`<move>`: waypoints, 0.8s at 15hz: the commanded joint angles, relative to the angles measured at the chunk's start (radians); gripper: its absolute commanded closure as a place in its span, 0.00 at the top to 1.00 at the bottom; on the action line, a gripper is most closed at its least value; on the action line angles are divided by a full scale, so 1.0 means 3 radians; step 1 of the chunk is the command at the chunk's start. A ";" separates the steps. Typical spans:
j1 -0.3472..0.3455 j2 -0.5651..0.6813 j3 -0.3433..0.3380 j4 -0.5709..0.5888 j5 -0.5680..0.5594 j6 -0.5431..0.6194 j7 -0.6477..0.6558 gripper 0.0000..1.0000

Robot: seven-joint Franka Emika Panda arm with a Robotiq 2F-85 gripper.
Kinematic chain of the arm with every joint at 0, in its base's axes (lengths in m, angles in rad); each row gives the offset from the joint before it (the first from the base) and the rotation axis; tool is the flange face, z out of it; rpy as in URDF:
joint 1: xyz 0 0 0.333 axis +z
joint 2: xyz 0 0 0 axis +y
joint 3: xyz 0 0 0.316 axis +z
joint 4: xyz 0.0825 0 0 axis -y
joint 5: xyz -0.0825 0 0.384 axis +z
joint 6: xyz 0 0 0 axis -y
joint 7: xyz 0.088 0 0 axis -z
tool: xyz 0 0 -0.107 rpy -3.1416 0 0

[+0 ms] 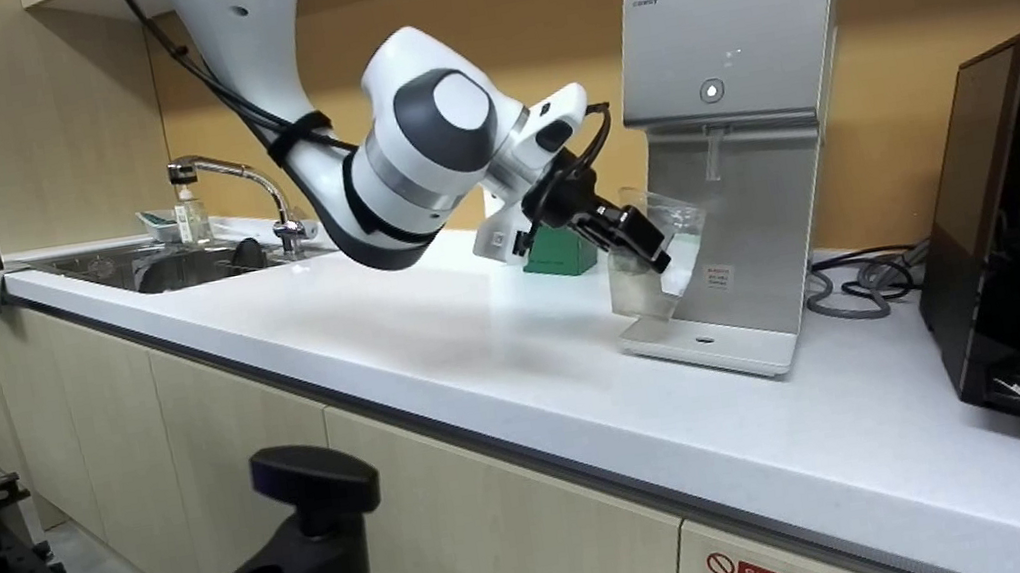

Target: Put the cup on the coffee maker

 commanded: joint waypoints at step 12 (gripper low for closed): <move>-0.0004 -0.0523 -0.0165 0.0218 -0.0063 0.0006 0.0688 0.08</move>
